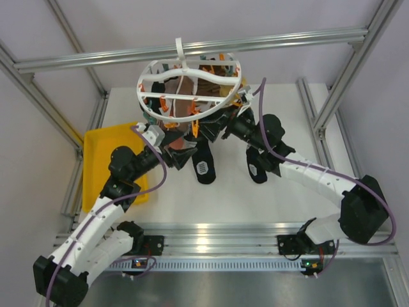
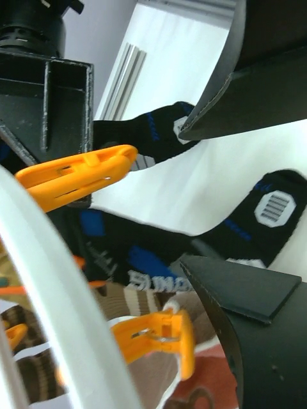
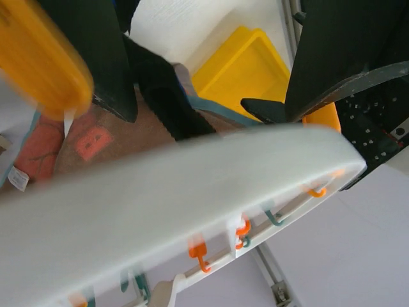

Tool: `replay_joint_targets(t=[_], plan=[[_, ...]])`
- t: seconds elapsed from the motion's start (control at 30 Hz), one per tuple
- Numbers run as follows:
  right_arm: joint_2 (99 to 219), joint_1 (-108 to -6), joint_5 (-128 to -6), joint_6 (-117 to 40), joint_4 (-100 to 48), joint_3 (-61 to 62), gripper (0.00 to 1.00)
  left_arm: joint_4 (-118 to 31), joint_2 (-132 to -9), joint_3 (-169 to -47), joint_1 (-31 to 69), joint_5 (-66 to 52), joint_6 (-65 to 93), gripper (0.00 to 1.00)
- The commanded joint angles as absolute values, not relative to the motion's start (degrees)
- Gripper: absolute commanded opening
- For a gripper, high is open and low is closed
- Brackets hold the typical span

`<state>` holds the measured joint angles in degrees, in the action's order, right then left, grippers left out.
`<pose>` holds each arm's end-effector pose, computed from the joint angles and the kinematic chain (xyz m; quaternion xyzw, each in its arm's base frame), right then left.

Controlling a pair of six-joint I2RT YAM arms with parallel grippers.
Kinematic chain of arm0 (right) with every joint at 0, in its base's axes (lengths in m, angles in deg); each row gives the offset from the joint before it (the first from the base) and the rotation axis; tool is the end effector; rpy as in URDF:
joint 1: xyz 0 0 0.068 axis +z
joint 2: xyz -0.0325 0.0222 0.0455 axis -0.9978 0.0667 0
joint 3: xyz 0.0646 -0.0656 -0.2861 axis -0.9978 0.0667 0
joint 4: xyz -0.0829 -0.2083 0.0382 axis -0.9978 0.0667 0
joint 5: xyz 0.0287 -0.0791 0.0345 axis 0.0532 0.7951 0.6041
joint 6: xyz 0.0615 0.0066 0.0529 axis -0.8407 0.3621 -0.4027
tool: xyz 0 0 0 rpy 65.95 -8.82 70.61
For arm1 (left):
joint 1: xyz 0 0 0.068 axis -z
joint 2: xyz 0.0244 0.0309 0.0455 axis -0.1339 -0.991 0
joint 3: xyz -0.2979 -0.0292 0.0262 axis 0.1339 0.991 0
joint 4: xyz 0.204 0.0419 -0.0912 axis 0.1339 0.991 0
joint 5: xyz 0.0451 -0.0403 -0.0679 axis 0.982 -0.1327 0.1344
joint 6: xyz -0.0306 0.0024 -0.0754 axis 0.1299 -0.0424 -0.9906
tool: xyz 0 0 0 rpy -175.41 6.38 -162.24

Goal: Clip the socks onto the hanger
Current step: Clamp the sock onto the hanger.

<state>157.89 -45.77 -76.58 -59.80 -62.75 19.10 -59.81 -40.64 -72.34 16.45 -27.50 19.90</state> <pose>0.2318 0.2244 0.4063 -0.1803 0.6004 0.5115 0.5877 0.1369 -0.0987 0.3706 0.2898 0.5880 -0.3444 0.6720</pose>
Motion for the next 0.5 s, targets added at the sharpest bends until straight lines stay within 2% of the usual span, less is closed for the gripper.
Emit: replay_joint_targets(t=[0.0,0.13,0.3,0.47], plan=[[153.8,-46.89,-74.41,-59.08,-60.01,21.77,0.96,-53.1,-38.11,-71.78,16.91,-29.7,20.28,0.79],[151.78,-46.89,-75.29,-58.11,-57.64,24.66,0.98,-46.16,-36.53,-72.48,16.91,-29.61,20.63,0.84],[151.07,-46.8,-79.23,-55.48,-57.37,26.69,0.98,-36.58,-34.68,-73.8,16.91,-30.58,20.11,0.96],[147.82,-46.19,-82.93,-53.72,-54.66,29.86,1.0,-19.98,-34.94,-78.89,16.91,-23.84,19.05,0.98]])
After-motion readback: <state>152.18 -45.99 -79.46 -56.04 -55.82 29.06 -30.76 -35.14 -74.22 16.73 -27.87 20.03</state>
